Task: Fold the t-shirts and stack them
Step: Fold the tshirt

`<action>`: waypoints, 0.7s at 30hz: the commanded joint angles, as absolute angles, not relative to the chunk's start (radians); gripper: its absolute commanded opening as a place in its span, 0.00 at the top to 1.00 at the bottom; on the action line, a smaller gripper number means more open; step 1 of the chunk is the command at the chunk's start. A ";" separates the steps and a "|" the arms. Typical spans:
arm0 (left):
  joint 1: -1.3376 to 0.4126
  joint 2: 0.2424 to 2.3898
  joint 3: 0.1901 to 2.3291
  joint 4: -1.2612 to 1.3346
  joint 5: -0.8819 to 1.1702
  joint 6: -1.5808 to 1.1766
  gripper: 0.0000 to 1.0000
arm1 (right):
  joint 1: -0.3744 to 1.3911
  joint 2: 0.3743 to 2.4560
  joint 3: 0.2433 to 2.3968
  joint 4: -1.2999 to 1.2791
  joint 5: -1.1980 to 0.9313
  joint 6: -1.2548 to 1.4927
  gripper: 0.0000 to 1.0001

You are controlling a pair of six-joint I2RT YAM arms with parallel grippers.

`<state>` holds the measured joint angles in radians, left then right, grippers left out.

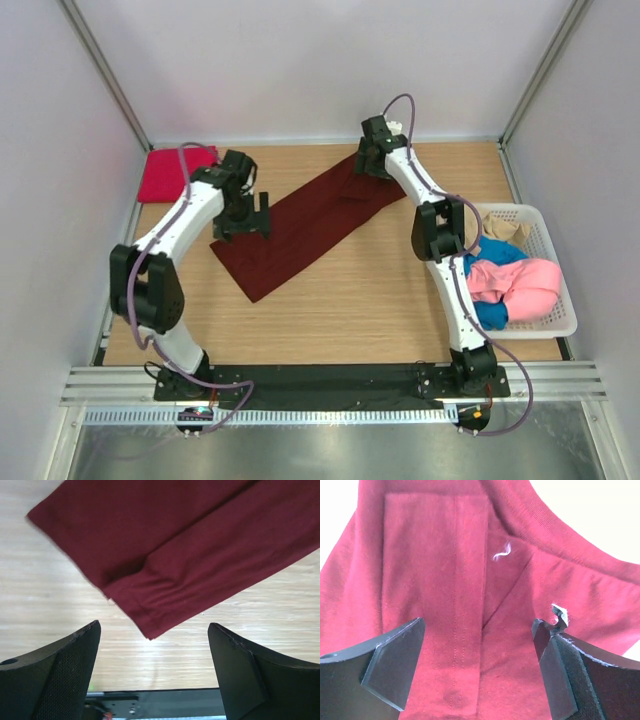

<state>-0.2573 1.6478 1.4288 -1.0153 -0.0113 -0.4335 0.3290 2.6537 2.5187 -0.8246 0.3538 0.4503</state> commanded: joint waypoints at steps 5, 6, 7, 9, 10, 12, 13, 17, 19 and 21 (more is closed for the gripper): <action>-0.324 1.862 1.591 -1.031 -0.152 -0.258 0.13 | 0.353 2.332 2.473 -0.916 0.244 0.450 0.02; -0.322 1.888 1.615 -1.038 -0.149 -0.258 0.14 | 0.354 2.291 2.448 -0.929 0.235 0.446 0.02; -0.322 1.908 1.621 -1.037 -0.137 -0.258 0.14 | 0.357 2.222 2.395 -0.955 0.224 0.434 0.02; -0.322 1.965 1.623 -1.005 -0.118 -0.258 0.15 | 0.360 2.142 2.327 -0.977 0.195 0.425 0.02; -0.322 1.980 1.612 -0.991 -0.120 -0.259 0.14 | 0.365 2.103 2.244 -0.989 0.187 0.420 0.02; -0.322 2.026 1.606 -0.960 -0.126 -0.252 0.14 | 0.370 1.975 2.090 -0.985 0.154 0.420 0.02; -0.322 2.040 1.595 -0.950 -0.129 -0.250 0.14 | 0.373 1.926 2.038 -0.979 0.143 0.423 0.02; -0.322 2.094 1.560 -0.922 -0.127 -0.264 0.15 | 0.379 1.738 1.797 -0.965 0.133 0.429 0.02; -0.322 2.112 1.539 -0.917 -0.130 -0.291 0.15 | 0.382 1.651 1.687 -0.959 0.140 0.437 0.02; -0.322 2.124 1.491 -0.916 -0.117 -0.319 0.15 | 0.382 1.591 1.608 -0.947 0.150 0.445 0.02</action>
